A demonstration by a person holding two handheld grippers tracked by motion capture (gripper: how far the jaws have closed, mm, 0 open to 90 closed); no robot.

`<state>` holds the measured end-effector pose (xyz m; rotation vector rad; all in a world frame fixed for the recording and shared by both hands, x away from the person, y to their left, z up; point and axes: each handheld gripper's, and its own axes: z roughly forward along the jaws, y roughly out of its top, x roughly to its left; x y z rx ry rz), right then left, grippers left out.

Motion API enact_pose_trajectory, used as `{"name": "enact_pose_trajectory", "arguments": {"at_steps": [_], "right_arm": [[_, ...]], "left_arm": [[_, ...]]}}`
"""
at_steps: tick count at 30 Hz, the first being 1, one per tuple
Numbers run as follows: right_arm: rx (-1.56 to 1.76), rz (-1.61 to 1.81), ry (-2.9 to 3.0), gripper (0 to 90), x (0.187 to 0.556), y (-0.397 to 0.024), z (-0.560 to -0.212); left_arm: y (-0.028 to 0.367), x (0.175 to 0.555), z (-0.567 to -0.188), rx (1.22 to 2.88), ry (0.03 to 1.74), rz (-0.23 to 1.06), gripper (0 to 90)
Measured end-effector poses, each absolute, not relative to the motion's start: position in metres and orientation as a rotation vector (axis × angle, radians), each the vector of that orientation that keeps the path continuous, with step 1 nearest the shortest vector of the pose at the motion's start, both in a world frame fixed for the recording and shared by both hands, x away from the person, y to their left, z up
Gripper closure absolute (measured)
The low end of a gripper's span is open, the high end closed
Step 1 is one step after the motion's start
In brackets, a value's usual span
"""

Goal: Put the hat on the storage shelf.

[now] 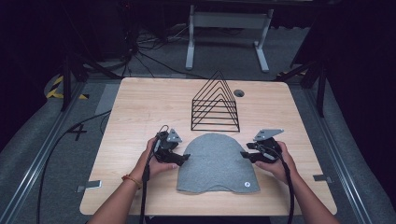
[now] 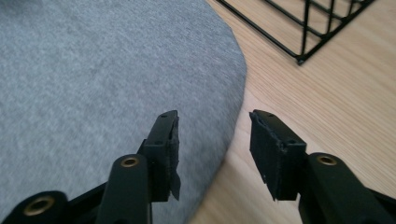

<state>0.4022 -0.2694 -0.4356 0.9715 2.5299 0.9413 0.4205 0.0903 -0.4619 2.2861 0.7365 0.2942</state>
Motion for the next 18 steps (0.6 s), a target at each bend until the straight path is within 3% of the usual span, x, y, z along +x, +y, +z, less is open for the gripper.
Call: {"name": "enact_pose_trajectory", "arguments": {"at_steps": [6,9,12,13,18], "right_arm": [[0.971,0.863,2.564,42.7,0.413,-0.255,-0.449],[0.991,0.893,2.570,42.8,0.413,-0.255,-0.452],[0.983,0.912,2.571,57.4,0.408,-0.255,-0.452],[0.979,0.915,2.584,65.2,0.406,-0.253,-0.451],[0.998,0.947,2.615,80.3,0.404,-0.252,-0.450]], "left_arm": [[0.084,0.428,-0.467,2.311,0.729,0.245,25.8],[0.083,0.424,-0.467,2.324,0.705,0.216,26.9],[0.079,0.419,-0.466,2.322,0.681,0.218,32.5],[0.078,0.417,-0.465,2.330,0.662,0.210,38.5],[0.075,0.414,-0.462,2.343,0.641,0.180,56.1]]}}
